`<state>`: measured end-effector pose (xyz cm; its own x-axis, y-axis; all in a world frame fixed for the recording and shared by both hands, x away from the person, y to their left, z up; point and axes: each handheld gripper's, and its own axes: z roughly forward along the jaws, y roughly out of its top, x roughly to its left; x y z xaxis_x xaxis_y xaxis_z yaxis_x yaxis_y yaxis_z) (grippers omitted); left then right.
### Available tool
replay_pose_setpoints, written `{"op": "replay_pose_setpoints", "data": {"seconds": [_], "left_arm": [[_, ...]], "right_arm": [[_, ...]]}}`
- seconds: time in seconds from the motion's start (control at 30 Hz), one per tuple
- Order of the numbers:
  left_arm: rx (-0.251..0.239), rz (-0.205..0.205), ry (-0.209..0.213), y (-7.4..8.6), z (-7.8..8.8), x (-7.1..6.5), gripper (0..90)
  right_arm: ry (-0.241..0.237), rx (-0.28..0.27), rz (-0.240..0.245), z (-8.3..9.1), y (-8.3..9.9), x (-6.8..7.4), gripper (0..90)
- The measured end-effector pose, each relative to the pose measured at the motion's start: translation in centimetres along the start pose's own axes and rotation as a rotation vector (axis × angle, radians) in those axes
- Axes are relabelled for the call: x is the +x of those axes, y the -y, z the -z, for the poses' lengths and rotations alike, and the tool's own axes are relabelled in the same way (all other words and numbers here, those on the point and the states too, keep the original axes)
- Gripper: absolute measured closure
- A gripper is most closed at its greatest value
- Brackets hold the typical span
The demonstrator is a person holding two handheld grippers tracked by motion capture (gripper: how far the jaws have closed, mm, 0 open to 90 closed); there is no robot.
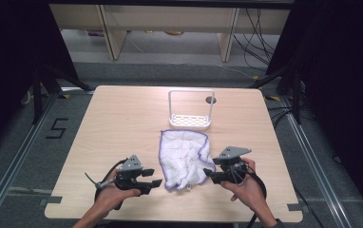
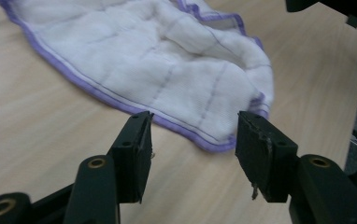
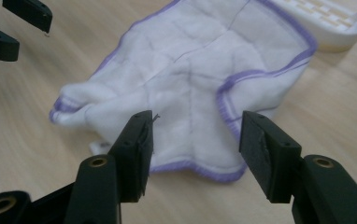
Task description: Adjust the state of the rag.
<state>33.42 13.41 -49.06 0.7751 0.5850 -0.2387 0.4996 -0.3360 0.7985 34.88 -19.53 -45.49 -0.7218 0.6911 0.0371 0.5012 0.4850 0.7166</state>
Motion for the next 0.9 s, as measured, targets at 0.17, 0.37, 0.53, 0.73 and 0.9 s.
{"op": "replay_pose_setpoints", "data": {"seconds": [0.17,0.37,0.53,0.73,0.9], "left_arm": [[0.052,-0.060,0.017,0.2,-1.8,-1.3,47.6],[0.064,-0.120,-0.005,-0.2,-3.6,-1.5,57.4],[0.106,-0.188,-0.015,-0.4,-4.9,-1.4,79.1],[0.087,-0.171,-0.011,-0.5,-4.4,-1.0,87.7],[0.057,-0.175,-0.019,-0.9,-2.0,-0.5,87.9]], "right_arm": [[-0.022,0.051,0.030,-1.2,1.3,1.4,47.0],[-0.008,0.082,0.062,-3.2,1.8,1.6,50.1],[0.022,0.112,0.123,-4.9,1.6,0.5,79.8],[0.007,0.099,0.131,-3.7,1.2,-0.2,86.5],[0.009,0.042,0.082,-0.9,1.2,-1.8,86.8]]}}
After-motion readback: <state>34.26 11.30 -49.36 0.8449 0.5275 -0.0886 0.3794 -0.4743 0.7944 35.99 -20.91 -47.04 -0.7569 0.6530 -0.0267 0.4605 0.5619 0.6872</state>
